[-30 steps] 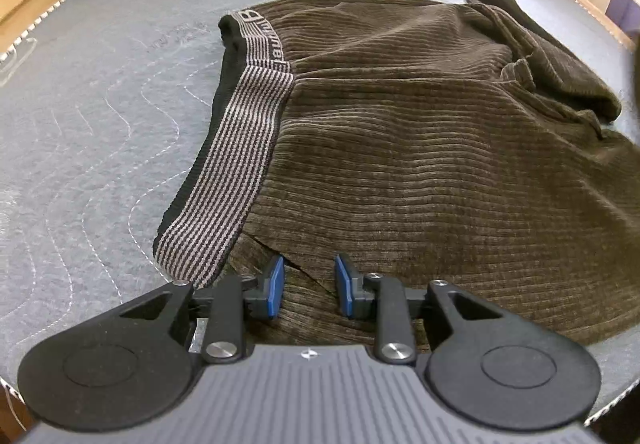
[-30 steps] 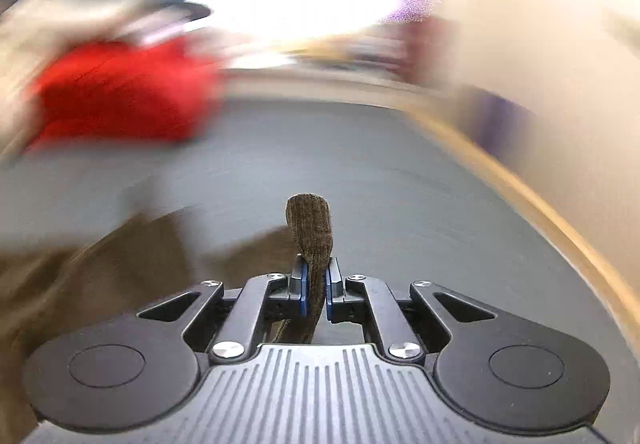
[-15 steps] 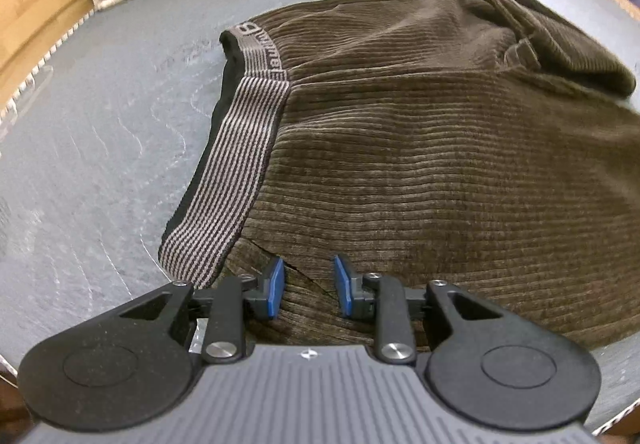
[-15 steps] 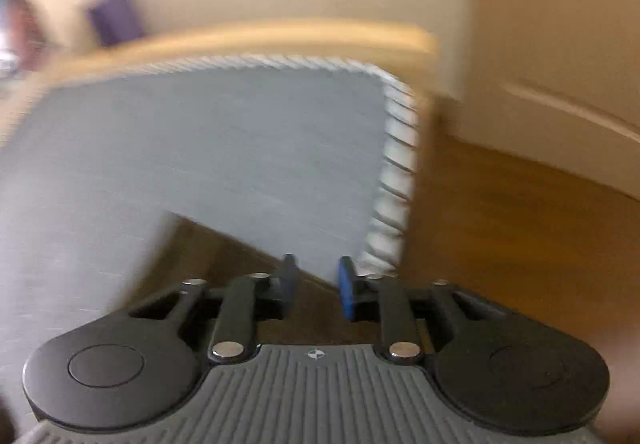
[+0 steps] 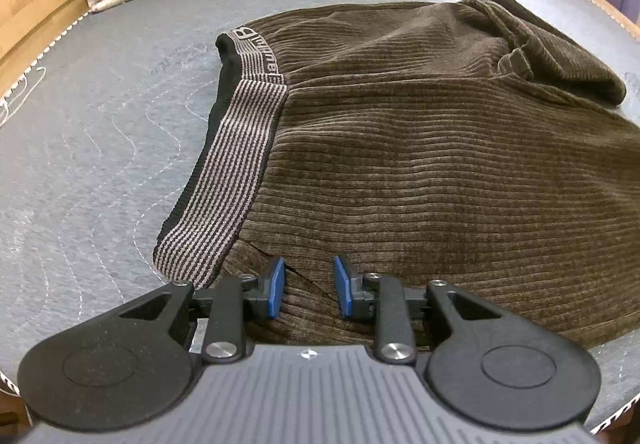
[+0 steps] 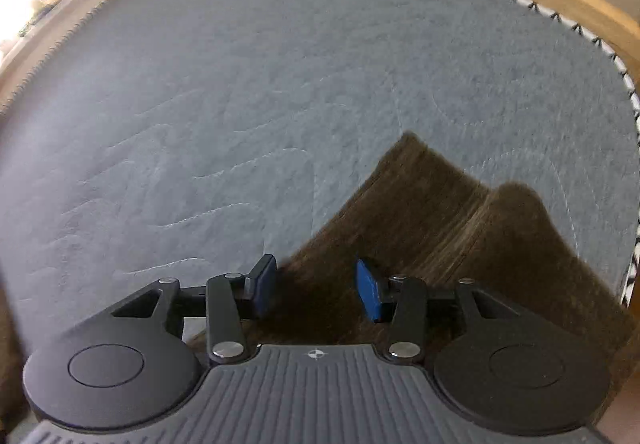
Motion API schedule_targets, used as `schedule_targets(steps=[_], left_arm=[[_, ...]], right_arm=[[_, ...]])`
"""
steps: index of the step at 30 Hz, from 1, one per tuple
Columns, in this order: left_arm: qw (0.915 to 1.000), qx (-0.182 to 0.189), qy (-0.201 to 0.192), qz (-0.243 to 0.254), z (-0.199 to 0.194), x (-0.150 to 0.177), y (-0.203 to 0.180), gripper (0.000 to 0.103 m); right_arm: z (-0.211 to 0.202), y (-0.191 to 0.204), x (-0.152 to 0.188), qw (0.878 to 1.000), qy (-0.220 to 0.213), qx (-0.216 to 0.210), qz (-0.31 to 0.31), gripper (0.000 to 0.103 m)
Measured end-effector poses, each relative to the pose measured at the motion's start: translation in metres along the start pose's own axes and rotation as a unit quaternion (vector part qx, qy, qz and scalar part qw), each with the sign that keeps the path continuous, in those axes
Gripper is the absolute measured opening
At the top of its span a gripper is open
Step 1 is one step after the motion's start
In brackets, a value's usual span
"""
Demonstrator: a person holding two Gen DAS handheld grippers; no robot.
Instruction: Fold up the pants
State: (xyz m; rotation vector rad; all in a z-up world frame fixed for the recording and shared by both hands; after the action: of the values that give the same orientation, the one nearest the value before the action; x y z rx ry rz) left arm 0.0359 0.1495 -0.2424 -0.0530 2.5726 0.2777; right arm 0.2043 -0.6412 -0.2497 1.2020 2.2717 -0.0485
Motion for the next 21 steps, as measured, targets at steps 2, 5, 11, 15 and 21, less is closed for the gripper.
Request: schedule_targets(steps=[2,5,11,15,21], left_arm=[[1.0,0.005,-0.002,-0.006,0.0,0.001,0.0,0.032],[0.9999,0.003,-0.006,-0.009,-0.001,0.0,-0.001,0.032],[0.9998,-0.008,-0.015,-0.004,-0.002,0.001,-0.003,0.032],[0.9998,0.0,-0.016,-0.012,-0.001,0.001,-0.001,0.032],[0.9998,-0.008,-0.008,-0.018,-0.003,0.001,-0.001,0.032]], right_arm=[[0.005,0.007,-0.006,0.999,-0.012,0.042,0.013,0.006],[0.005,0.017,-0.021,0.997,-0.045,0.053,0.034,0.004],[-0.005,0.042,-0.045,0.992,-0.102,0.047,0.049,0.007],[-0.011,0.054,-0.039,0.995,-0.097,0.032,-0.006,0.012],[-0.067,0.01,-0.058,0.985,-0.171,0.024,-0.003,0.053]])
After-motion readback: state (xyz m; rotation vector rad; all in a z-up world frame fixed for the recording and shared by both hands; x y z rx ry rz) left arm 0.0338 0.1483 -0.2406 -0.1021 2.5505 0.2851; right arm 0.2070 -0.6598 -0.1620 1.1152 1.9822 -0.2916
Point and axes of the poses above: each gripper's, at about its wrist camera, not at the fingertips, and z roughly the way its jaws point, y to its left, x to its underside, the point moved 10 cm from there along z, roughly the way its jaws point, and after that the axes turned 7 degrees about z, right-handed, at the moved point
